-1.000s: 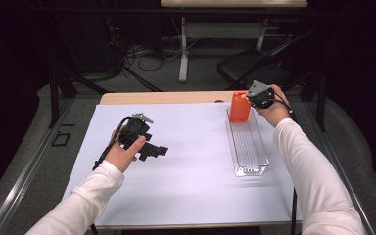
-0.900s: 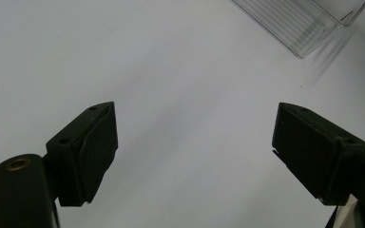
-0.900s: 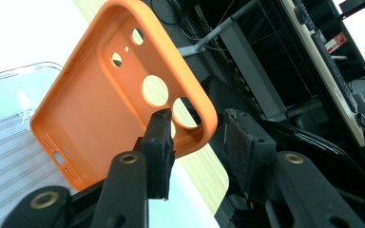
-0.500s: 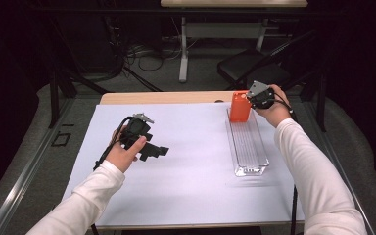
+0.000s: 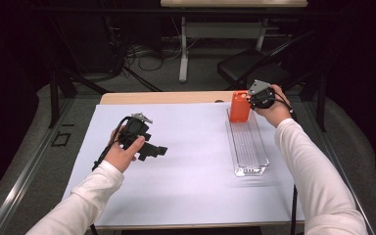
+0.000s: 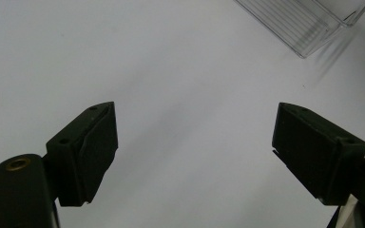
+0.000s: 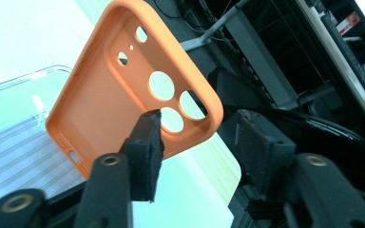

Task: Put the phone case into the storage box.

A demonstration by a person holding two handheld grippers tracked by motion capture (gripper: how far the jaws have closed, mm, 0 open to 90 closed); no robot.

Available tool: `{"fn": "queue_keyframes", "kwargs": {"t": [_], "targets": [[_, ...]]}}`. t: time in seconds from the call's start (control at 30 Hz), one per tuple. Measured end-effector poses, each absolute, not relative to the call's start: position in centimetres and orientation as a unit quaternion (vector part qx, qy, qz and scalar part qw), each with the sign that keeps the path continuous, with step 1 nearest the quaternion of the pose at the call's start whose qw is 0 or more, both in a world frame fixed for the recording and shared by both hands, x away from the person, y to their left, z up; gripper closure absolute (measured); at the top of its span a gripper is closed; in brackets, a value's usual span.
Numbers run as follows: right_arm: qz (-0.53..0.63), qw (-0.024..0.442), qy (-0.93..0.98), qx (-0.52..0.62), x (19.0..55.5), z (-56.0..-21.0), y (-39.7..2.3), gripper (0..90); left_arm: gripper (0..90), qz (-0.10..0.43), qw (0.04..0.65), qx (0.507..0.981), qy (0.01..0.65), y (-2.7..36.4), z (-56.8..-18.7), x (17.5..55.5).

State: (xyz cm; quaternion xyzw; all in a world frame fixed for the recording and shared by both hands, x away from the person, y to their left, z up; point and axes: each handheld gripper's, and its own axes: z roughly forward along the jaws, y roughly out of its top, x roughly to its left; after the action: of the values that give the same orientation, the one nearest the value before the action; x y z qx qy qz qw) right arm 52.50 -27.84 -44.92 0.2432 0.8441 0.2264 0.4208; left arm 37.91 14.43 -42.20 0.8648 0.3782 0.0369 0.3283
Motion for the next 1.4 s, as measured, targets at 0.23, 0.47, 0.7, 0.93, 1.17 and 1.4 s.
{"fn": "queue_keyframes", "kwargs": {"t": [0.23, 0.47, 0.7, 0.93, 1.17, 1.4], "targets": [[0.232, 0.4, 0.845, 0.269, 51.8, -44.3, -27.6, 42.9, 15.9, 0.035, 0.334, 0.864, 0.374, 14.3, -42.3, 38.1], [0.241, 0.403, 0.832, 0.297, 51.3, -43.5, -27.2, 33.8, 15.8, 0.031, 0.336, 0.865, 0.372, 13.9, -42.3, 38.2], [0.253, 0.404, 0.825, 0.305, 51.0, -43.1, -27.2, 27.5, 15.9, 0.032, 0.338, 0.865, 0.369, 13.8, -42.1, 38.4], [0.27, 0.382, 0.826, 0.316, 50.7, -42.7, -26.9, 20.4, 15.8, 0.027, 0.346, 0.86, 0.375, 13.7, -42.1, 38.5], [0.274, 0.366, 0.822, 0.339, 50.5, -42.4, -26.7, 17.6, 15.9, 0.028, 0.35, 0.857, 0.377, 13.6, -42.0, 38.6], [0.3, 0.34, 0.814, 0.362, 50.0, -41.4, -26.7, 14.6, 15.9, 0.029, 0.354, 0.856, 0.376, 13.7, -41.9, 38.5]]}}
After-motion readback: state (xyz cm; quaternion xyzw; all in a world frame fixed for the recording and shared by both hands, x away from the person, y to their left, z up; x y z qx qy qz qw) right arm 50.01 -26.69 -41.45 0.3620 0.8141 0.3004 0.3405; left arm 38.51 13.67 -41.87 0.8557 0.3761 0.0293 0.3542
